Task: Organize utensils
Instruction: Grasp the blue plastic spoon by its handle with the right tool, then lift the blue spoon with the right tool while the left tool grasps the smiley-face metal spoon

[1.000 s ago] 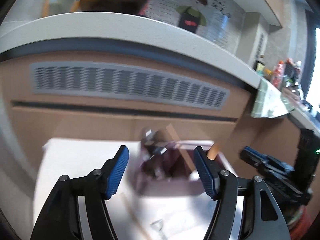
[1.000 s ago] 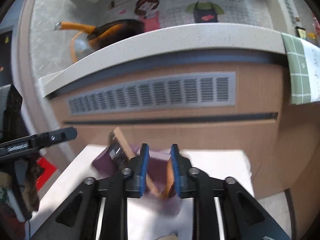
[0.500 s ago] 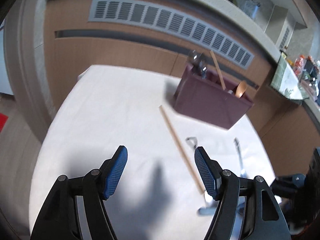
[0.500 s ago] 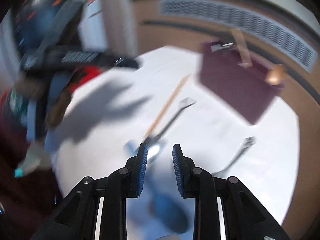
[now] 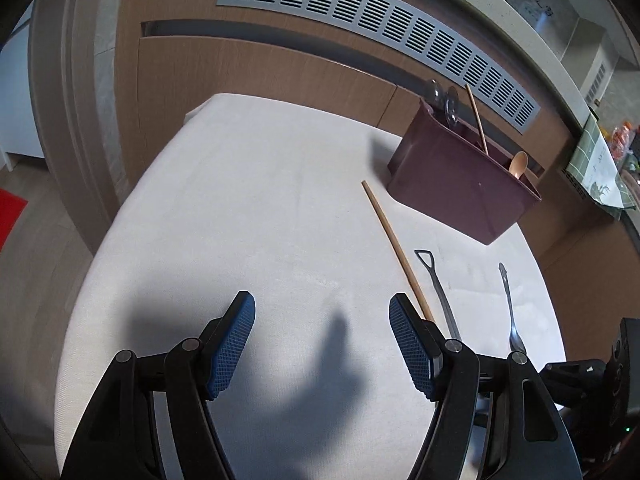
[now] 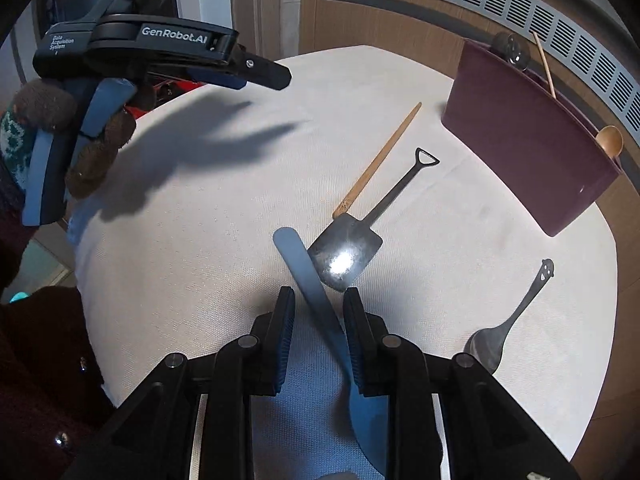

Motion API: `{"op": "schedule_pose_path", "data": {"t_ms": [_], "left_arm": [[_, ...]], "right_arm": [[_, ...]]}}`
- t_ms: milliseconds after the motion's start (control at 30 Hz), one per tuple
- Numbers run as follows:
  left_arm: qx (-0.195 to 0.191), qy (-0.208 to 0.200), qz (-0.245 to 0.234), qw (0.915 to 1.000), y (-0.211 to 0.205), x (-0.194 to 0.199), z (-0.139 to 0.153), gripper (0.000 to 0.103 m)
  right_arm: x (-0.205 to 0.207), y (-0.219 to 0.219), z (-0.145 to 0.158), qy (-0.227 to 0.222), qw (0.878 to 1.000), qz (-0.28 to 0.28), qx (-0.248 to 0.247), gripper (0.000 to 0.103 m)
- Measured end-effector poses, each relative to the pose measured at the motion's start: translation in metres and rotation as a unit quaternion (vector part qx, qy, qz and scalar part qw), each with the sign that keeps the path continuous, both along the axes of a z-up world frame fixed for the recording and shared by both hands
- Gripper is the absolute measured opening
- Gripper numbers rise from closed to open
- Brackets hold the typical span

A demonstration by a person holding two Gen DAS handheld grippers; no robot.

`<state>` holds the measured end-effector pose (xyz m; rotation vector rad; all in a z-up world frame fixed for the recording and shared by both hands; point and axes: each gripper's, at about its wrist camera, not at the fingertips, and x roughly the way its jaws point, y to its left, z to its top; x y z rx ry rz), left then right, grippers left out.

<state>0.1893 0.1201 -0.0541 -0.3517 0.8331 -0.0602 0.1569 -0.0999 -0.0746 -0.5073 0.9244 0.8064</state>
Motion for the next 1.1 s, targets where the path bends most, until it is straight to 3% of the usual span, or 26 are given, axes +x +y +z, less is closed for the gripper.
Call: {"op": "schedule_pose_path", "data": {"t_ms": [200,333,433,567,700,767,833,900,967,1100], "left_arm": [[-0.005,0.008,-0.017,0.9998,-0.019,0.010,-0.001,0.072],[-0.003,0.016,-0.033,0.9993,-0.033,0.016,-0.003,0.074],[-0.001,0.020,-0.058,0.9981,-0.050,0.019,-0.003,0.075],[-0.003,0.037,-0.115,0.9927,-0.081,0.025,-0.005,0.080],[0.038,0.033,-0.126,0.9908,-0.108,0.026,-0.002,0.080],[0.053,0.032,-0.118,0.9911,-0.116,0.027,0.001,0.072],[0.052,0.034,-0.115,0.9914,-0.121,0.030,0.002,0.061],[0.045,0.038,-0.123,0.9907,-0.127,0.031,0.002,0.056],[0.040,0.037,-0.151,0.9870,-0.140,0.031,0.002,0.046],[0.028,0.044,-0.232,0.9713,-0.187,0.028,-0.002,0.044]], "right_arm": [[0.001,-0.018,0.007,0.010,0.998,-0.048,0.035,0.008],[0.012,-0.055,0.021,0.034,0.989,-0.114,0.092,0.008],[0.026,-0.095,0.029,0.036,0.973,-0.188,0.132,0.008],[0.041,-0.131,0.024,0.031,0.951,-0.269,0.149,0.008],[0.047,-0.153,0.019,0.023,0.933,-0.317,0.170,0.008],[0.047,-0.160,0.016,0.021,0.927,-0.329,0.180,0.008],[0.046,-0.165,0.015,0.020,0.923,-0.335,0.186,0.008],[0.047,-0.167,0.013,0.021,0.921,-0.338,0.194,0.008],[0.045,-0.169,0.015,0.015,0.919,-0.337,0.204,0.008],[0.046,-0.180,0.015,0.011,0.909,-0.352,0.222,0.008]]}}
